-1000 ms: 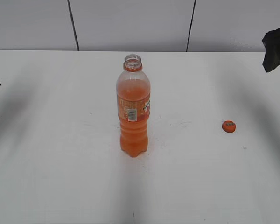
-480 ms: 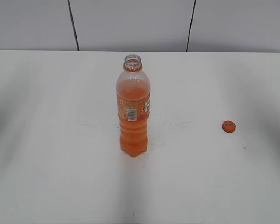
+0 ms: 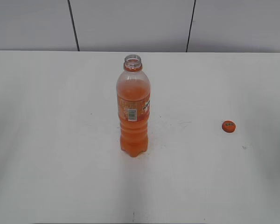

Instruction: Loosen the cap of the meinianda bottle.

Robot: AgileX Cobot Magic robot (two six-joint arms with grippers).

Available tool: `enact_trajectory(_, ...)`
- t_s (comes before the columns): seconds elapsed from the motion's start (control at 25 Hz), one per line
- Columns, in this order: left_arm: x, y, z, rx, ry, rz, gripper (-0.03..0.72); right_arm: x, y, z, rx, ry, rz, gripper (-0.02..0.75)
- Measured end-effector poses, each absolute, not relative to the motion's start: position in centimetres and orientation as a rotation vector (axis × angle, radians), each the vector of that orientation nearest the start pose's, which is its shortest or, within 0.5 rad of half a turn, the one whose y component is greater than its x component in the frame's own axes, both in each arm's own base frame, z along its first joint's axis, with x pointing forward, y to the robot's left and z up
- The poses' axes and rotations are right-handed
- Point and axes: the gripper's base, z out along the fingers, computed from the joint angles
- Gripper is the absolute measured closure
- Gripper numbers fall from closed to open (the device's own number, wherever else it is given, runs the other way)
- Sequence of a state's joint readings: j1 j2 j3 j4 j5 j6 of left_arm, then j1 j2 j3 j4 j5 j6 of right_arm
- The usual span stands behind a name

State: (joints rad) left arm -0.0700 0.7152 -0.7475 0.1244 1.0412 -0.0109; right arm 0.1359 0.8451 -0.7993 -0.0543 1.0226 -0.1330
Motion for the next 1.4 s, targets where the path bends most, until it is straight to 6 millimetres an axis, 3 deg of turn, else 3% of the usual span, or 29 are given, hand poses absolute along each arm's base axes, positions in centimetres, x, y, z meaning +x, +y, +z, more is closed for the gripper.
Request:
enact_trajectory(0.28, 7.3, 0.2, 29.4, 0.092, 2.403, 0.080, 0.179, 9.1, 0.9, 28.0, -0.354, 2.497, -0.064, 0.189)
enact_trajectory(0.48, 5.5, 0.2, 29.0, 0.084, 2.333, 0.049, 0.179, 6.7, 0.5, 25.8, -0.346, 2.445, -0.064, 0.192)
enact_trajectory(1.16, -1.2, 0.6, 29.8, 0.064, 1.953, 0.034, 0.181, 1.0, -0.2, 26.5, -0.284, 2.083, -0.058, 0.193)
enact_trajectory(1.4, -1.2, 0.6, 29.7, 0.063, 1.951, 0.034, 0.182, 0.3, -0.5, 26.5, -0.234, 2.036, -0.055, 0.194)
